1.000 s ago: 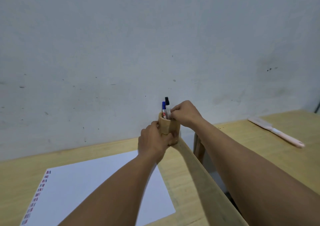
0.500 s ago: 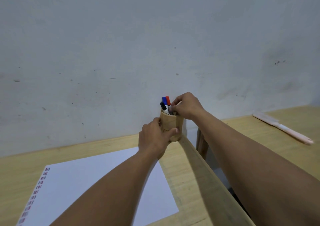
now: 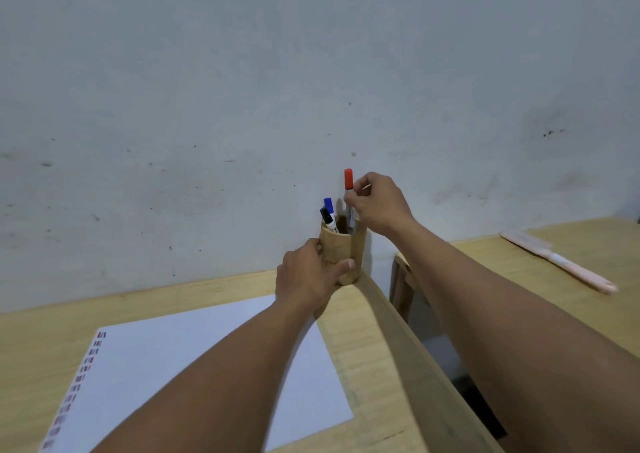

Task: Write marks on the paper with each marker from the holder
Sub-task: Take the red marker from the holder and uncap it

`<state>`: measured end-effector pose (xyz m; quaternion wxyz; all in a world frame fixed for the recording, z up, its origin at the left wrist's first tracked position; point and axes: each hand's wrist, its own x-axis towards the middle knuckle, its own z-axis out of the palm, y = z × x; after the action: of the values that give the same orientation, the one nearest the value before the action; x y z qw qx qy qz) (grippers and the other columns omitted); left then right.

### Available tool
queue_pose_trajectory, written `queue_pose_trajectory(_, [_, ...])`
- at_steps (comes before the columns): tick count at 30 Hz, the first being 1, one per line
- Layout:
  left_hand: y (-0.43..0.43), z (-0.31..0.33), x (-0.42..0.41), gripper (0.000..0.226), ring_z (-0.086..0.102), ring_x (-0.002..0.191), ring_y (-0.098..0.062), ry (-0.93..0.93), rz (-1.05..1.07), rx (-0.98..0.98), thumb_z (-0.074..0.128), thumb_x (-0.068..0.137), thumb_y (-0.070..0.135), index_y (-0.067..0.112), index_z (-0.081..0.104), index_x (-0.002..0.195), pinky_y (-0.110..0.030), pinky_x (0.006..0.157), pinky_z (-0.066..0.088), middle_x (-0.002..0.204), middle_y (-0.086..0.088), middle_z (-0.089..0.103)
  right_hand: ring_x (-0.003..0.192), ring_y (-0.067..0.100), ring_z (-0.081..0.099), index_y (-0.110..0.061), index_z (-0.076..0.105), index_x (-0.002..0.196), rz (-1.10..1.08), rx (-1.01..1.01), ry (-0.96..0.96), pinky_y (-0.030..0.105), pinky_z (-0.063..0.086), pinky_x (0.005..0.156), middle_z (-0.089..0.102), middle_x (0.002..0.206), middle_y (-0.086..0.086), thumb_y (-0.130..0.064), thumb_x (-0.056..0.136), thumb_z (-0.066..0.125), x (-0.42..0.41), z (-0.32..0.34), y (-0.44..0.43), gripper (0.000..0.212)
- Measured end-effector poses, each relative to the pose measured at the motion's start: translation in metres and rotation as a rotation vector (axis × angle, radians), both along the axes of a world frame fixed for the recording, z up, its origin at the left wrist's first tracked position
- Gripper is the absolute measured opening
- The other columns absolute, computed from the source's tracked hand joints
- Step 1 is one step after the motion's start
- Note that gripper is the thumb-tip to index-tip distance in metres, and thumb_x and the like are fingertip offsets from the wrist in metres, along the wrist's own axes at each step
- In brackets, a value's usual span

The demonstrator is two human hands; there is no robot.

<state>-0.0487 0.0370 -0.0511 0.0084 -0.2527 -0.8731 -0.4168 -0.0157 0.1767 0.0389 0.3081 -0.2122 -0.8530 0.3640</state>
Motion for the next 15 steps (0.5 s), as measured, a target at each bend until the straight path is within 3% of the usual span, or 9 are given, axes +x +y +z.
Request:
queue_pose_trajectory(4, [-0.021, 0.017, 0.003, 0.084, 0.061, 0.120, -0.026, -0.015, 0.040, -0.006, 0.078, 0.076, 0.054, 0.018, 0.048, 0.145, -0.042, 0.095, 0.052, 0.131, -0.002, 0.066, 0.074, 0.013, 0.061, -0.015, 0.060, 0.108, 0.030, 0.020, 0.060, 0.024, 0.044, 0.059, 0.065, 0.082, -0.003, -0.023, 0.098, 0.063, 0.019, 0.028, -0.016, 0.014])
queue_pose_trajectory(7, [-0.047, 0.037, 0.006, 0.068, 0.058, 0.125, -0.025, 0.022, 0.075, 0.000, 0.074, 0.087, 0.028, 0.022, 0.045, 0.148, -0.035, 0.095, 0.049, 0.140, -0.002, 0.061, 0.084, 0.016, 0.062, -0.016, 0.058, 0.117, 0.047, 0.053, 0.073, 0.026, 0.049, 0.066, 0.060, 0.090, -0.005, -0.025, 0.101, 0.059, 0.036, 0.045, -0.039, 0.019])
queue_pose_trajectory(12, [-0.098, 0.080, 0.027, 0.036, 0.063, 0.110, -0.020, 0.069, 0.142, 0.177, 0.057, 0.098, 0.024, 0.022, 0.060, 0.135, -0.027, 0.084, 0.041, 0.124, 0.003, 0.068, 0.079, 0.014, 0.059, -0.017, 0.064, 0.120, 0.132, 0.133, 0.037, 0.024, 0.042, 0.057, 0.065, 0.103, 0.001, -0.029, 0.103, 0.056, 0.069, 0.059, -0.084, 0.022])
queue_pose_trajectory(15, [-0.126, 0.103, 0.046, 0.032, 0.058, 0.094, -0.013, 0.119, 0.131, 0.247, 0.054, 0.099, 0.027, 0.024, 0.065, 0.128, -0.024, 0.082, 0.039, 0.114, 0.004, 0.070, 0.075, 0.011, 0.060, -0.021, 0.068, 0.116, 0.188, 0.150, -0.008, 0.024, 0.044, 0.058, 0.067, 0.104, 0.000, -0.028, 0.101, 0.061, 0.084, 0.060, -0.111, 0.019])
